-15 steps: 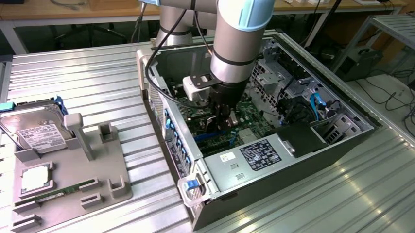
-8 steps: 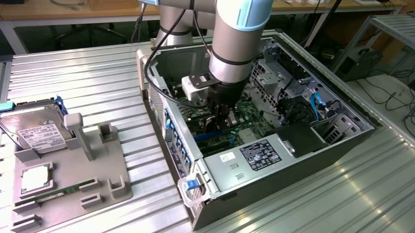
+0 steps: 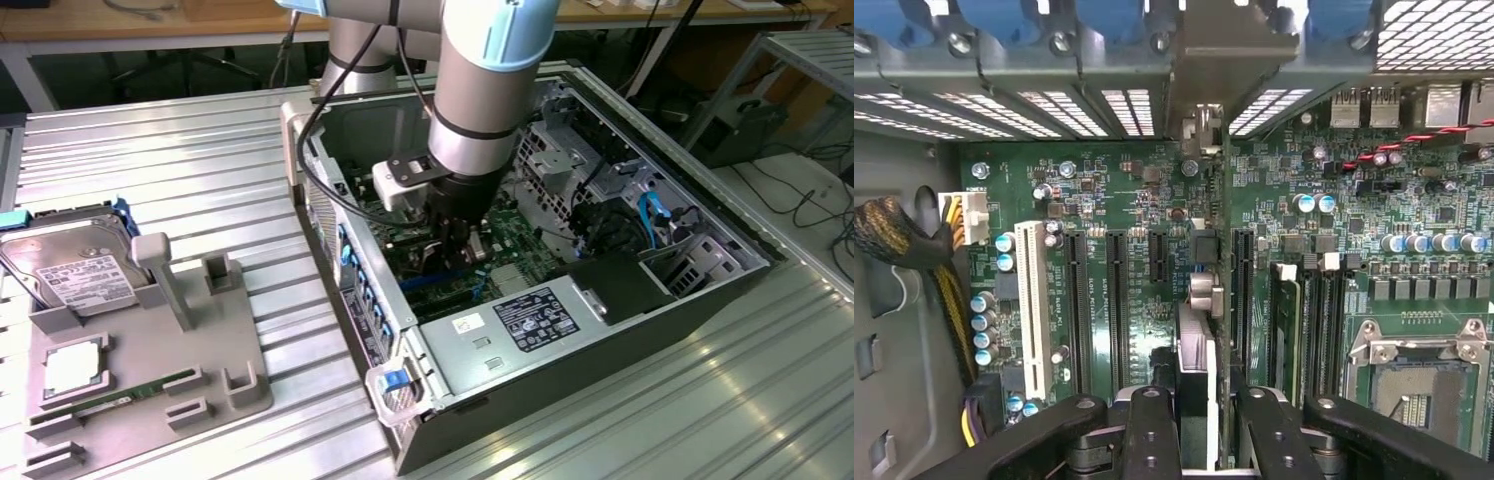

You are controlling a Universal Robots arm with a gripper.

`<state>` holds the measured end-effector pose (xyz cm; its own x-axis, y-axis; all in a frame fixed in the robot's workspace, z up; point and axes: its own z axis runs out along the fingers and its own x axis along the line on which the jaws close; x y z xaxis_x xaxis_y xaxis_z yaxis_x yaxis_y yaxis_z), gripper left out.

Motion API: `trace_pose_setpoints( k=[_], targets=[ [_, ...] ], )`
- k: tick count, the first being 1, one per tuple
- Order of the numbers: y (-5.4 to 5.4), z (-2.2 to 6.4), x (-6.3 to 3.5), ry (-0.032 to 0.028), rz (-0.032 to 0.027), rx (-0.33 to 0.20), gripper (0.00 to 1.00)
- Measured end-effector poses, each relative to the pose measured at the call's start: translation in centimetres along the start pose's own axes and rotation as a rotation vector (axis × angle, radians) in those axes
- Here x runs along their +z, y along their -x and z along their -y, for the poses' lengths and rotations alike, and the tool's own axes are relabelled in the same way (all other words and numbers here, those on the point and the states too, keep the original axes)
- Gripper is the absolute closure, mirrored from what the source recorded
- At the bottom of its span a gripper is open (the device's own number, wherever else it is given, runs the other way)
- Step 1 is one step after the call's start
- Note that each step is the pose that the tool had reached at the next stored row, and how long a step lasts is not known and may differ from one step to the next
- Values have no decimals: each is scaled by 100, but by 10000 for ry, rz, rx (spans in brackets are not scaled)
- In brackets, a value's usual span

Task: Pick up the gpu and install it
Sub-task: 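Insert the gpu into the slot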

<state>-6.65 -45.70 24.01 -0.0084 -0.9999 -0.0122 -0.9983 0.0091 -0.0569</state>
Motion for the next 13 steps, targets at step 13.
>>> trace_pose_setpoints(
  k=[13],
  targets=[
    [1, -7, 112, 31, -8, 0, 72]
  ],
)
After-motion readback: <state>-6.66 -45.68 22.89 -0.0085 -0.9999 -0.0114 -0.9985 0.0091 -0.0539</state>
